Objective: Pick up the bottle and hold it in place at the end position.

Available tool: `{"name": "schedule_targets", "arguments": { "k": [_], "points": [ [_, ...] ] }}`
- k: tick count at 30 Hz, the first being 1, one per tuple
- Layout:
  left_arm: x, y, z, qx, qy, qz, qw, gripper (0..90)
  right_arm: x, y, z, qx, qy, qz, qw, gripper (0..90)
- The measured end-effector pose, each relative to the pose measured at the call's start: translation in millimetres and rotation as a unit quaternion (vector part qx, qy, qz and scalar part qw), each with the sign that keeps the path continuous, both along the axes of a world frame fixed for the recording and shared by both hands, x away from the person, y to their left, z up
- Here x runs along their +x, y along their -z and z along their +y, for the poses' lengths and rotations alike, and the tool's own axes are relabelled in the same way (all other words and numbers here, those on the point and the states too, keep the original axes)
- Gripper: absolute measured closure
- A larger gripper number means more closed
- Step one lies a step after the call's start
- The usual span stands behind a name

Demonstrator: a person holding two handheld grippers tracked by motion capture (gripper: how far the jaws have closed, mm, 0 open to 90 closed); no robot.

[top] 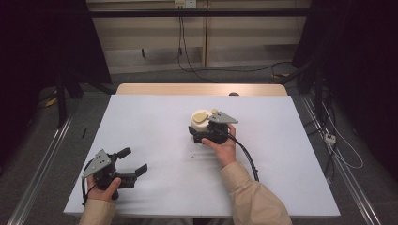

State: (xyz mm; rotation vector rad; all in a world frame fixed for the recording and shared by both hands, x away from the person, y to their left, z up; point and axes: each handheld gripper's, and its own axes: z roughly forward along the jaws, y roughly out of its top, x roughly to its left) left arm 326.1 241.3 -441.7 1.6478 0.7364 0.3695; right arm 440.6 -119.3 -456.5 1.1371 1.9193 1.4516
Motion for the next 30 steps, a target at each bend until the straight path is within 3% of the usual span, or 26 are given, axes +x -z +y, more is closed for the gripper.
{"name": "schedule_targets", "arguments": {
  "k": [18,25,30],
  "points": [
    [0.7,-0.1,-2.2,0.0,0.001,-0.002,1.0,4.2,-1.2,-1.7,-2.5,-0.011,-0.011,0.016,0.9997,4.4],
    [1.7,-0.2,-3.4,0.0,0.003,-0.003,1.0,4.2,-3.0,-1.2,-2.5,-0.033,-0.014,0.024,0.9991,2.4],
    [2.6,-0.2,-4.3,0.0,0.005,-0.003,1.0,4.2,-5.8,0.8,-5.1,-0.027,-0.014,0.023,0.9993,2.6]
  ]
}}
